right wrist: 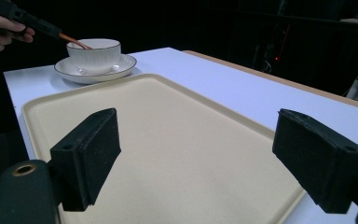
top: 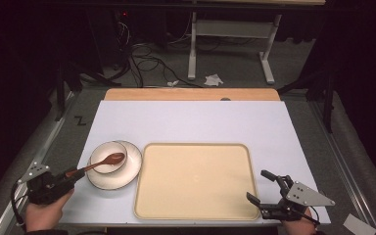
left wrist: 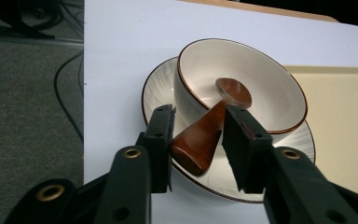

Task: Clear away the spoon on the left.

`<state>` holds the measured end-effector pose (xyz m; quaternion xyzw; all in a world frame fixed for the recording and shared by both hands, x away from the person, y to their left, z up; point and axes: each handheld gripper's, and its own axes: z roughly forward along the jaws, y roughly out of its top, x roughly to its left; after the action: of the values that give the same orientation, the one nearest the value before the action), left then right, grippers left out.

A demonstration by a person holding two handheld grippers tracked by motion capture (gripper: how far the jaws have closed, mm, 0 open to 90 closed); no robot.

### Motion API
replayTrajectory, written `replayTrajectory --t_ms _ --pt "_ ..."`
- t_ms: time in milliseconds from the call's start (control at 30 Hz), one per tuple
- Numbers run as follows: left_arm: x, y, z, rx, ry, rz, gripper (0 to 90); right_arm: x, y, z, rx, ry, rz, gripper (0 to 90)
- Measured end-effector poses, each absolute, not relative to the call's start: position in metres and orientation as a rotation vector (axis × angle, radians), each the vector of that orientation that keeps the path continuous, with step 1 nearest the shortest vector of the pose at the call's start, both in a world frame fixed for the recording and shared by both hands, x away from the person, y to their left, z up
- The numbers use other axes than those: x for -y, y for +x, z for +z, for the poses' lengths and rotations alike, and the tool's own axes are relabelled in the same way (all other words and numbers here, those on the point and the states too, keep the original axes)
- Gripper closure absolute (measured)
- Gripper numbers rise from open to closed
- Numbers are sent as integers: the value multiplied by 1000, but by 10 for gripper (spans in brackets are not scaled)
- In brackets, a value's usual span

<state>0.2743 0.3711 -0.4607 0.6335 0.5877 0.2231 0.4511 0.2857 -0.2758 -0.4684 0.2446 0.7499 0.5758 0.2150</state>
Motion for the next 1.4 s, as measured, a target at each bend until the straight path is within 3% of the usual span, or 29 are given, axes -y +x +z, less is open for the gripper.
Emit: replayTrajectory --t_ms 267,467,1100,1400 --pt "-374 274 -473 -1451 1561 476 743 274 286 -468 -2086 673 1588 162" --pt "-371 273 -475 -1435 1583 494 832 274 286 -468 -2082 667 1591 161" --pt "-364 262 -465 -1329 1598 502 838 275 286 -468 -2084 672 1589 162" --pt "-353 257 -448 -1288 1592 600 838 275 286 -468 -2080 668 1592 161"
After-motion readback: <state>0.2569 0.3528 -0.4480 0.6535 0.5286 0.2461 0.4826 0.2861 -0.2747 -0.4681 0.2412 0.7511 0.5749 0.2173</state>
